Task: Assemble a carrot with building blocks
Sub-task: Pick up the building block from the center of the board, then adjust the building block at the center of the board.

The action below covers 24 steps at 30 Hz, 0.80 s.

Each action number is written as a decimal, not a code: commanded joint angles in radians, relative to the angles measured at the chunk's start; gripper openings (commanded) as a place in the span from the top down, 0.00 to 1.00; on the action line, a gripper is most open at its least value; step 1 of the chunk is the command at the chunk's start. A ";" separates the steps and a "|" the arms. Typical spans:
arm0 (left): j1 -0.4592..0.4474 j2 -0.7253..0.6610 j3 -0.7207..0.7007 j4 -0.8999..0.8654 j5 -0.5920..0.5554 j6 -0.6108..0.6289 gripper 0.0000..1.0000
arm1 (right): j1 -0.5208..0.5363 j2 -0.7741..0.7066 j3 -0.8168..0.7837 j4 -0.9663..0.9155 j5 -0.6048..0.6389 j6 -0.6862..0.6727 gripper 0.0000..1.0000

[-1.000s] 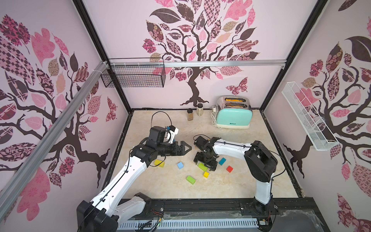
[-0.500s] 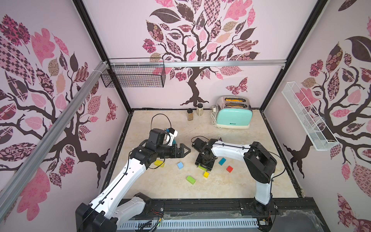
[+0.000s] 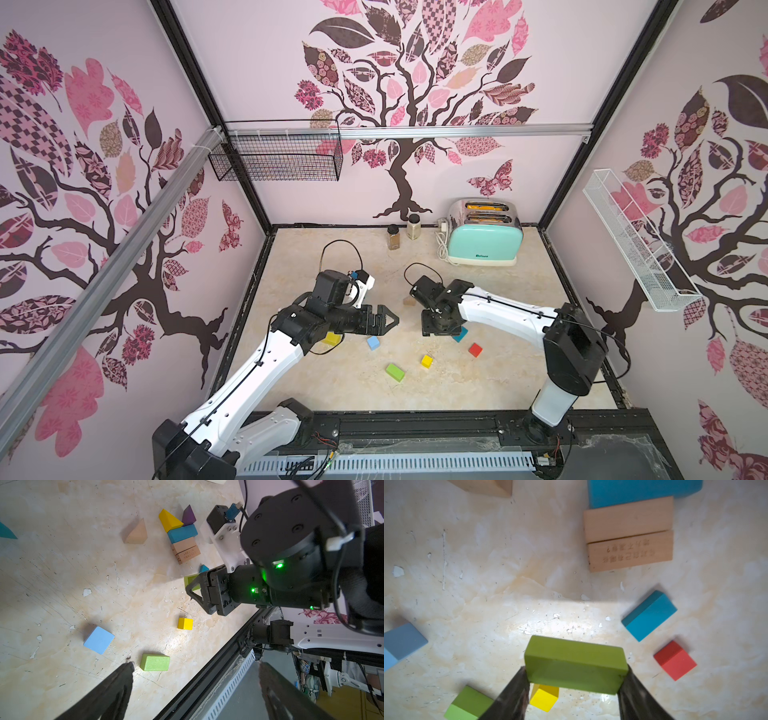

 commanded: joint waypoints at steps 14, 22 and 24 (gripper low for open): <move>-0.005 0.094 0.035 0.089 -0.053 -0.051 0.02 | -0.156 0.063 -0.061 0.141 -0.040 -0.415 0.45; -0.005 0.133 0.059 0.083 -0.063 -0.037 0.02 | -0.178 0.087 -0.060 0.132 -0.087 -0.406 0.45; -0.006 0.138 0.061 0.082 -0.060 -0.038 0.02 | -0.180 0.096 -0.052 0.115 -0.088 -0.392 0.45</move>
